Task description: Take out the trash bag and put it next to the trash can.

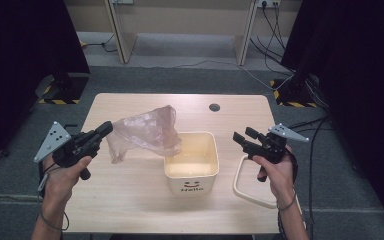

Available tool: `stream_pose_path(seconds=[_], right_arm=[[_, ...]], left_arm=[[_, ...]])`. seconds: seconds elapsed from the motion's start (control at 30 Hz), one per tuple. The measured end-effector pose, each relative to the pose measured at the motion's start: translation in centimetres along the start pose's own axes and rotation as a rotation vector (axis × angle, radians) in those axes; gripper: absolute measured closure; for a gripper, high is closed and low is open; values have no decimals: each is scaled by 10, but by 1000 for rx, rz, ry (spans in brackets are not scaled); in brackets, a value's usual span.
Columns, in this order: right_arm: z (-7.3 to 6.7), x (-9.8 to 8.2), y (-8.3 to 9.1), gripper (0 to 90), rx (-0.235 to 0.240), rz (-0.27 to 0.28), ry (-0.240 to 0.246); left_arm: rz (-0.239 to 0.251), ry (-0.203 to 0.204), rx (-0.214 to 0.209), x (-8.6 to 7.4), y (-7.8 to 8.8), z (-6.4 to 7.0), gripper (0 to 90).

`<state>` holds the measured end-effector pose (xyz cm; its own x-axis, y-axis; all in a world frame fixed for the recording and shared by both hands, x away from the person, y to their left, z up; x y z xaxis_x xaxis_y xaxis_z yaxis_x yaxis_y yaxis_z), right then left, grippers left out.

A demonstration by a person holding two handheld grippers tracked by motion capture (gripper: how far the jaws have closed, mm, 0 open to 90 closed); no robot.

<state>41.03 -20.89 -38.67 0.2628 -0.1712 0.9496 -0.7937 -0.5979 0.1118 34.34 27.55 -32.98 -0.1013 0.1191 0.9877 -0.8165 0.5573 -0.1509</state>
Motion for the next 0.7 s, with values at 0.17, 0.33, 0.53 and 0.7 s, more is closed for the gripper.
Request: stream_pose_path(seconds=[0.17,0.33,0.53,0.7], right_arm=[[6,-4,4,387,-12,-9,-5],[10,-6,8,388,-23,-12,-14],[13,-9,10,392,-29,-21,-12],[16,-13,10,393,-36,-30,-20]], left_arm=[[4,7,35,0,5,-11,896],[5,12,58,1,11,-19,896],[-38,15,72,-10,14,-26,896],[-61,32,98,-20,12,-35,896]])
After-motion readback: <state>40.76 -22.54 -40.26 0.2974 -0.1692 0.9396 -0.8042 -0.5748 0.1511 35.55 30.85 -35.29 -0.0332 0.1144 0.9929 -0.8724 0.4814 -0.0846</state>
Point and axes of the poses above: each handheld gripper's, and its own axes: y roughly backward along the jaws, x roughly out of its top, z roughly to its right, the point moved 2 cm from there along -y, roughly forward along the jaws, and after that the axes turned 10 degrees about z, right-handed, at the moved point
